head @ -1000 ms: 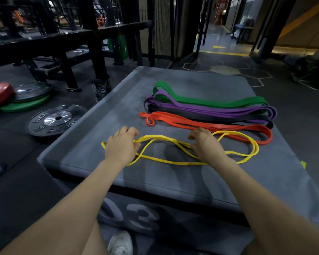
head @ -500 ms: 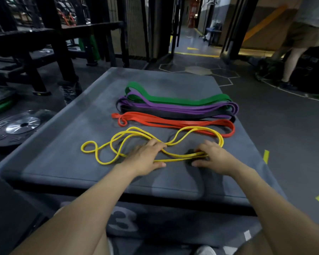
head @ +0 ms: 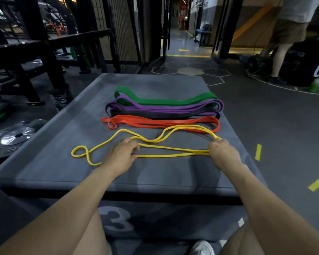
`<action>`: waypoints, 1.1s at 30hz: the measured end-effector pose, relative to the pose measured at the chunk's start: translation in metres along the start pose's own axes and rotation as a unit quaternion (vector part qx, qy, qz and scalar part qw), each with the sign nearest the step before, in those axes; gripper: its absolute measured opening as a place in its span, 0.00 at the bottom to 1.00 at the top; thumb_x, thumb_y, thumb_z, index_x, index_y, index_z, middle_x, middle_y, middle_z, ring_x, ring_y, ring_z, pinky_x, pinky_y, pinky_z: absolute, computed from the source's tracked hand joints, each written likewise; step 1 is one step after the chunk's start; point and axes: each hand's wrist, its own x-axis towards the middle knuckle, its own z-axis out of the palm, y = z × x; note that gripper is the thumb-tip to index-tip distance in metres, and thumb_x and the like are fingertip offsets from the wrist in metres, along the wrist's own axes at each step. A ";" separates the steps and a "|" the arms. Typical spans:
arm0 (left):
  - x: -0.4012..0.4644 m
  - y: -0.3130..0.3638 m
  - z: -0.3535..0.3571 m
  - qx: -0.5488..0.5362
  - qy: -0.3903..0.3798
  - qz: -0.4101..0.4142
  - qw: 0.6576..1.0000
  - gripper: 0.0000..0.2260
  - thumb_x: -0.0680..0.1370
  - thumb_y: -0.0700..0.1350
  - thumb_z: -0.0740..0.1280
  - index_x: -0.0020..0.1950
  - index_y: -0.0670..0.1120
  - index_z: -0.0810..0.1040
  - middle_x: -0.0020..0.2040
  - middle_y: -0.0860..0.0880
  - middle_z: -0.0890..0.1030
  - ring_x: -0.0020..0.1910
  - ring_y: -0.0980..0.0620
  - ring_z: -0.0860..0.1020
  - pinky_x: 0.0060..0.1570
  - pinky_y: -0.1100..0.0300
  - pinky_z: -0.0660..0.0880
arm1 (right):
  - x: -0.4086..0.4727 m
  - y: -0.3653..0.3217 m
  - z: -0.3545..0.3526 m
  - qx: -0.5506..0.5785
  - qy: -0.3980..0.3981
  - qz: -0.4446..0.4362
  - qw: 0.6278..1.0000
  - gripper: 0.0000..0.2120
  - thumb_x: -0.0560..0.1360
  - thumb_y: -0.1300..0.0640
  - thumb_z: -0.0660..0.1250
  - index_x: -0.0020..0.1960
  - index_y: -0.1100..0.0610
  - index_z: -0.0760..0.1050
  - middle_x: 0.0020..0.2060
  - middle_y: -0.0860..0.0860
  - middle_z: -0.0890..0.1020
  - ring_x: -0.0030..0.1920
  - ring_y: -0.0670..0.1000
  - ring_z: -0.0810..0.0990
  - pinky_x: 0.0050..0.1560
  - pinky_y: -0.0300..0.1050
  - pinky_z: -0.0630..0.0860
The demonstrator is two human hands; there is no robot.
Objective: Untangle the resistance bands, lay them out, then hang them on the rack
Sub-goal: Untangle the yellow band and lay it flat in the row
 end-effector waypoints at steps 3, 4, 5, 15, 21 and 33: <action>-0.005 -0.014 -0.006 -0.031 0.031 -0.029 0.999 0.09 0.75 0.38 0.65 0.53 0.47 0.75 0.56 0.49 0.74 0.57 0.45 0.75 0.51 0.52 0.72 | 0.001 -0.003 -0.005 0.000 0.008 0.029 1.000 0.14 0.78 0.67 0.53 0.59 0.60 0.73 0.59 0.55 0.74 0.65 0.55 0.67 0.53 0.49 0.74; -0.006 -0.017 -0.007 -0.038 0.034 -0.036 0.998 0.09 0.74 0.37 0.65 0.53 0.47 0.76 0.56 0.48 0.74 0.56 0.45 0.75 0.51 0.52 0.73 | 0.000 -0.005 -0.007 0.005 0.015 0.039 0.999 0.14 0.78 0.67 0.53 0.59 0.60 0.73 0.59 0.55 0.74 0.66 0.55 0.67 0.53 0.48 0.74; -0.008 -0.020 -0.007 -0.050 0.040 -0.038 0.997 0.10 0.74 0.35 0.65 0.53 0.46 0.76 0.56 0.48 0.74 0.56 0.45 0.75 0.52 0.52 0.73 | 0.000 -0.008 -0.008 0.010 0.019 0.044 0.999 0.14 0.78 0.67 0.53 0.59 0.60 0.73 0.59 0.55 0.74 0.66 0.54 0.67 0.53 0.48 0.74; -0.010 -0.035 -0.009 -0.077 0.023 -0.116 0.990 0.26 0.69 0.48 0.74 0.64 0.45 0.70 0.59 0.45 0.73 0.59 0.44 0.73 0.58 0.51 0.70 | 0.003 -0.065 -0.022 0.084 -0.077 -0.124 0.986 0.26 0.74 0.56 0.67 0.70 0.57 0.64 0.64 0.56 0.67 0.67 0.58 0.62 0.66 0.50 0.63; -0.015 -0.052 -0.016 -0.224 0.045 -0.148 0.962 0.13 0.78 0.35 0.60 0.63 0.37 0.72 0.57 0.39 0.78 0.57 0.43 0.77 0.60 0.53 0.70 | 0.013 -0.127 -0.019 0.195 -0.013 -0.192 0.962 0.18 0.77 0.58 0.63 0.66 0.58 0.69 0.62 0.57 0.71 0.65 0.58 0.67 0.63 0.50 0.67; 0.001 -0.057 -0.006 -0.248 -0.007 -0.086 0.965 0.09 0.74 0.35 0.67 0.45 0.49 0.74 0.35 0.54 0.71 0.35 0.53 0.71 0.45 0.58 0.71 | 0.065 -0.185 -0.008 0.223 0.043 -0.289 0.930 0.20 0.74 0.67 0.62 0.65 0.55 0.73 0.62 0.53 0.73 0.63 0.57 0.70 0.63 0.46 0.64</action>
